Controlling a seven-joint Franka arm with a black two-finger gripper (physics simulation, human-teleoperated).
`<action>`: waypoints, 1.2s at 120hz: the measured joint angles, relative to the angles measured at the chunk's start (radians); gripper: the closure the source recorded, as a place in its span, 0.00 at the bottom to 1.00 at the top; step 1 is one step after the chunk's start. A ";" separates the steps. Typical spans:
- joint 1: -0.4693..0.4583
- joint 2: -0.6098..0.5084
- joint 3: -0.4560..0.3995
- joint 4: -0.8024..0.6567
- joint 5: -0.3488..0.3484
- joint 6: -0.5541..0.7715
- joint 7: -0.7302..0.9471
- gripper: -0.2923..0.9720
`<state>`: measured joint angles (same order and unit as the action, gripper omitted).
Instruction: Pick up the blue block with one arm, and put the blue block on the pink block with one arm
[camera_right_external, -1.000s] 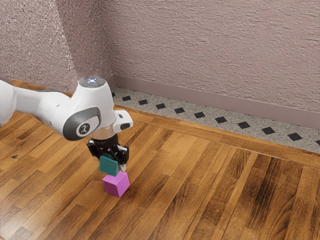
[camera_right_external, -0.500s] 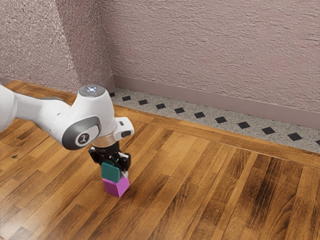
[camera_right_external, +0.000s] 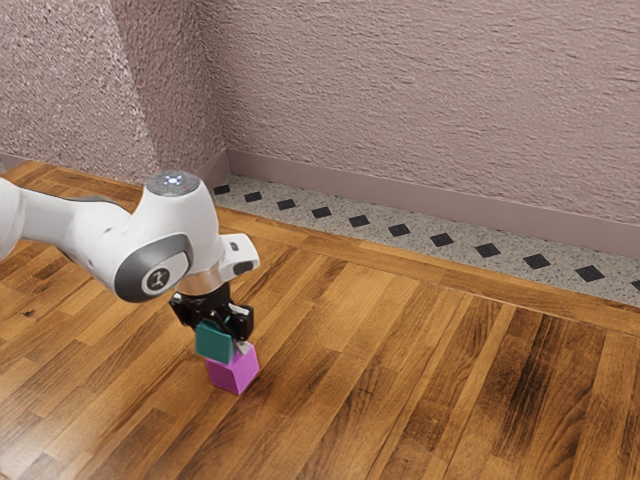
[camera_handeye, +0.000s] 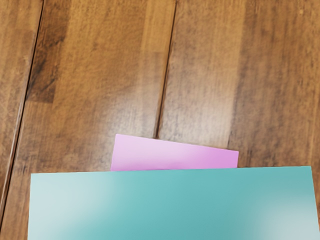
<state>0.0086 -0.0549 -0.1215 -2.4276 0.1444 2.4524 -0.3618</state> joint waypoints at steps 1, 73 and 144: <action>0.000 0.000 0.000 0.000 0.000 0.001 0.000 0.58; -0.042 -0.221 0.026 0.543 -0.074 -0.354 -0.099 0.26; -0.034 -0.151 0.234 0.636 -0.126 -0.997 -0.765 0.23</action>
<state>-0.0259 -0.2061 0.1128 -1.7918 0.0189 1.4549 -1.1272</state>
